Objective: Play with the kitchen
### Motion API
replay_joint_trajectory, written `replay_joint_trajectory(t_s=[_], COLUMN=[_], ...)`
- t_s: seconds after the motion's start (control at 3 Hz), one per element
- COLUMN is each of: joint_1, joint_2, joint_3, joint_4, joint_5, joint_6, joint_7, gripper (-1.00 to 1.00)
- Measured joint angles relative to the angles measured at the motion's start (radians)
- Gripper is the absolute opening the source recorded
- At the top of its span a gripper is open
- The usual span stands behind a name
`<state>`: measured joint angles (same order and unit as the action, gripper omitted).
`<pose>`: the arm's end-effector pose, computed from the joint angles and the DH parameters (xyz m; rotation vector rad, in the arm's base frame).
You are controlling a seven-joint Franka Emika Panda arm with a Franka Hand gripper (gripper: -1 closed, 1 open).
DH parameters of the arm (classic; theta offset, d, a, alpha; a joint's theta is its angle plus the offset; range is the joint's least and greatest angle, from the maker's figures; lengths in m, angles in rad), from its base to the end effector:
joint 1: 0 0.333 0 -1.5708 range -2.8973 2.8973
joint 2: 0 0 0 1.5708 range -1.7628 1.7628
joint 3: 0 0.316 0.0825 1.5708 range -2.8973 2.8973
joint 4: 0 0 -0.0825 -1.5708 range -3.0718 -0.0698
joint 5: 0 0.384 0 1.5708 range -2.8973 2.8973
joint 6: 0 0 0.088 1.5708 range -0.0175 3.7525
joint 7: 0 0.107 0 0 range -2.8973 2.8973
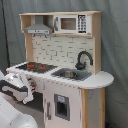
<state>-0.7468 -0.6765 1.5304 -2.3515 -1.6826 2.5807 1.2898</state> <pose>0.3453 0.3752 0.3398 1.4836 1.0757 1.2866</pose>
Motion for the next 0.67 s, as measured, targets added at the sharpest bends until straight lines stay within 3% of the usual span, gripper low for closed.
replay_joint_trajectory(t_s=[0.33,0.67], joint_1=[0.001,0.008], joint_2=[0.000,0.000], joint_3=[0.001,0.005], joint_4=[0.002,0.012], joint_5=[0.000,0.000], joint_6=[0.000,0.000], joint_7=[0.004,0.026], gripper=[1.00,1.00])
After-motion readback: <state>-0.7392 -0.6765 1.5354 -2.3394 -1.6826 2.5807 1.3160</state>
